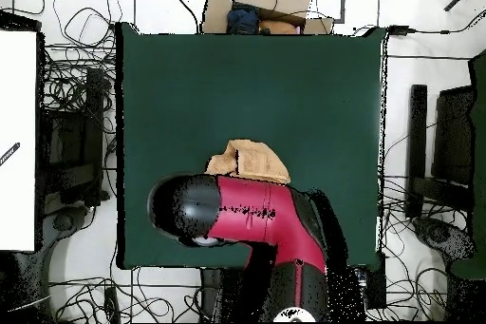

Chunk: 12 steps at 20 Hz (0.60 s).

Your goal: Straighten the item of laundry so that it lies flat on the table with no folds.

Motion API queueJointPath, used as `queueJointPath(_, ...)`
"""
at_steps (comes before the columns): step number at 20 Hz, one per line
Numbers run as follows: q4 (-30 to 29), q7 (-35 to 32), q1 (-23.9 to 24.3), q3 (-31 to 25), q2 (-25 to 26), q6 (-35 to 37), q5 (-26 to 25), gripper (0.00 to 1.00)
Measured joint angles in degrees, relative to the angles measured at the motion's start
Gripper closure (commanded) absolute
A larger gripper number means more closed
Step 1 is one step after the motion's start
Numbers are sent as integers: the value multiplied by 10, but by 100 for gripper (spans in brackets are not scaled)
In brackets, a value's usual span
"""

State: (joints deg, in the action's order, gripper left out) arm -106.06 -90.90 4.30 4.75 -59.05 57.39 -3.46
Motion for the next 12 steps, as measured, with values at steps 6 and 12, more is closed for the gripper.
queueJointPath(6,2,0,-2,0,10,-1,0,0)
queueJointPath(12,2,0,-1,1,31,-55,0,0)
